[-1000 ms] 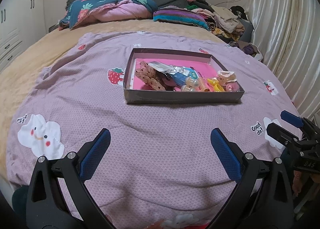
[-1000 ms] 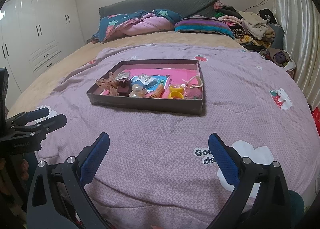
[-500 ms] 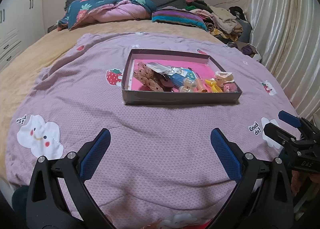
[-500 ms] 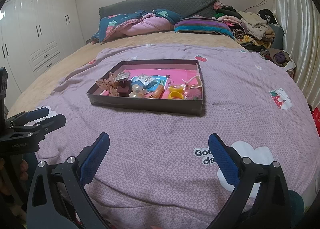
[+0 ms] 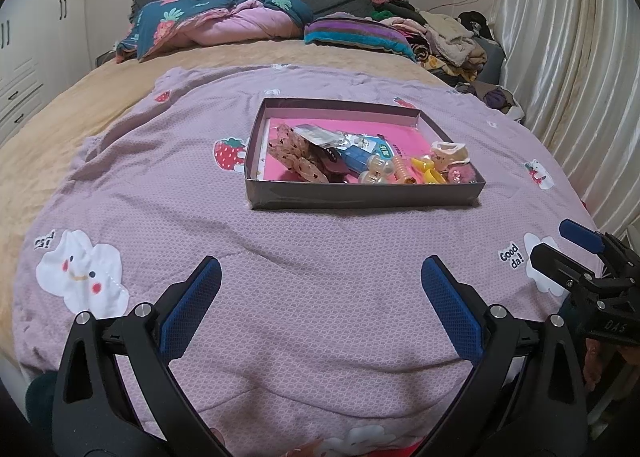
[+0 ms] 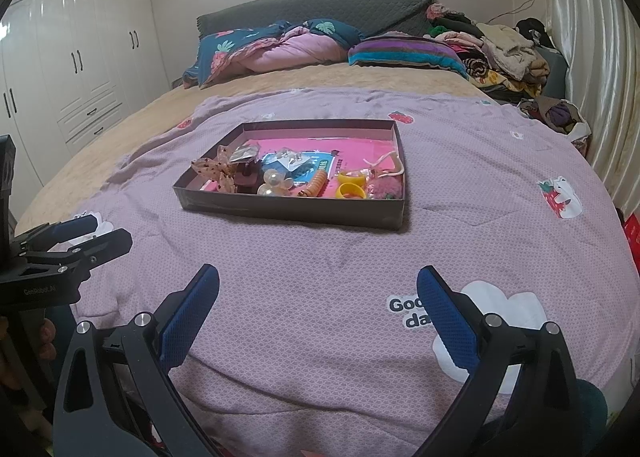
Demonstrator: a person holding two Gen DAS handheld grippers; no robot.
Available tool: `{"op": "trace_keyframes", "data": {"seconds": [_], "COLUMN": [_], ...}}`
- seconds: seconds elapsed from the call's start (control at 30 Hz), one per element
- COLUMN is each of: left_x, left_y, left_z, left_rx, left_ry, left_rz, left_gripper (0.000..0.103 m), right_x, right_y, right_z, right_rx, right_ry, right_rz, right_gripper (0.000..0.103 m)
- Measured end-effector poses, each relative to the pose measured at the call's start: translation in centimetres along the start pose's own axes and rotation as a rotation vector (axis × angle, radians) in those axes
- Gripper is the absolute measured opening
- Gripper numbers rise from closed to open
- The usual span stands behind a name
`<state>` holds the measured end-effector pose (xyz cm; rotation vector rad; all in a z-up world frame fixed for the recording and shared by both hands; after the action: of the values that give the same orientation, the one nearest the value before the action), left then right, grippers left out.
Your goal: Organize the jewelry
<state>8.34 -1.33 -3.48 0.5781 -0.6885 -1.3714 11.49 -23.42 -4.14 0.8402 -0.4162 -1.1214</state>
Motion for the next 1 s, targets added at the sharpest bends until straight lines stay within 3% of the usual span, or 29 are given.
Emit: {"op": "trace_keyframes", "data": {"seconds": [1.0], "left_x": [-0.18], "left_y": [-0.04], "left_z": [-0.04], "left_rx": [-0.005], "left_ry": [0.002], "left_rz": [-0.003], "left_gripper": [0.094], "right_x": [0.02], "right_y": [-0.01], "right_z": [0.17], "right_rx": [-0.002], "right_ry": [0.000], "right_rz": [-0.003], "right_gripper": [0.099]}}
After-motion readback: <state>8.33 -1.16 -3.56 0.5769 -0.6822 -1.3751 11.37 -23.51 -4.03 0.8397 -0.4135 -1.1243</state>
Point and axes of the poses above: each gripper's, at about its wrist camera, not at the fingertips, and z roughly against the way its jaws point, x to its right, y to its top, the point moved 3 cm from there along -z, roughly the way its jaws point
